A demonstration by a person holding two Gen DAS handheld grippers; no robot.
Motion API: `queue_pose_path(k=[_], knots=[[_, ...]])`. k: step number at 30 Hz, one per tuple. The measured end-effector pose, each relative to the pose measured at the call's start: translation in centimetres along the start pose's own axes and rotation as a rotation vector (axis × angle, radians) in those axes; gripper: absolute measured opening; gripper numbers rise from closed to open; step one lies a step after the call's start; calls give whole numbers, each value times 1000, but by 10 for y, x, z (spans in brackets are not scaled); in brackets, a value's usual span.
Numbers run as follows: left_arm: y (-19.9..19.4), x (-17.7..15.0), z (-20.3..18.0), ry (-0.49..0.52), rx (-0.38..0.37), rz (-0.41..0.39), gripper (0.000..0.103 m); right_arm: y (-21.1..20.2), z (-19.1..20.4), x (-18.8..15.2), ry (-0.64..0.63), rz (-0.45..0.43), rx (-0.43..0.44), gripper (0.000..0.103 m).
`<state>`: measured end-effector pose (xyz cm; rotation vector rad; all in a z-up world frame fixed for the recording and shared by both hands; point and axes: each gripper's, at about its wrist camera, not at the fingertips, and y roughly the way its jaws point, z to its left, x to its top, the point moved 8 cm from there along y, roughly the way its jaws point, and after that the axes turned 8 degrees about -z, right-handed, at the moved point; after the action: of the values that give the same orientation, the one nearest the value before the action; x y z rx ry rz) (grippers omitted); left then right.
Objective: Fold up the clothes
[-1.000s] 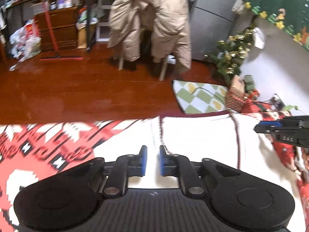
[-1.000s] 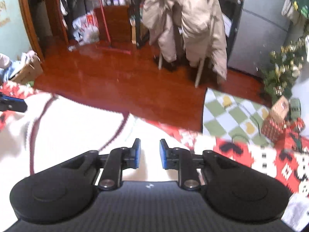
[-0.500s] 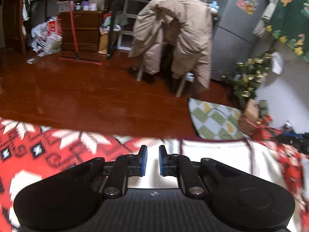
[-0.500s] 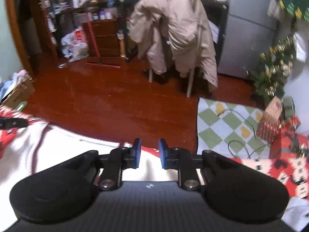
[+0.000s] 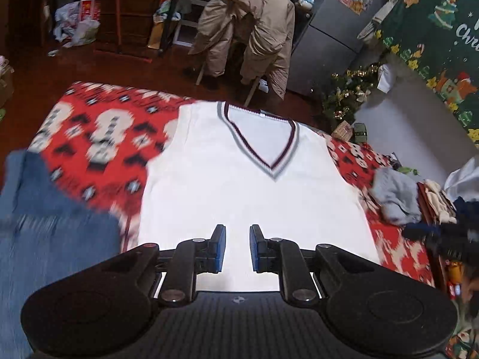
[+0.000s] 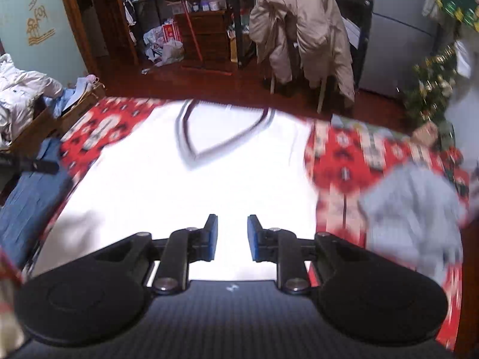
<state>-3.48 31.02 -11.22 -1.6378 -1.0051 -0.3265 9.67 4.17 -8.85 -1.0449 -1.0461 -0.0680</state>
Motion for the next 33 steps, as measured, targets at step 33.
queue_pose_path(k=[33], knots=[[-22,-187,53,-137,104,440,29,-63,13,-185,249,244,-9,54]])
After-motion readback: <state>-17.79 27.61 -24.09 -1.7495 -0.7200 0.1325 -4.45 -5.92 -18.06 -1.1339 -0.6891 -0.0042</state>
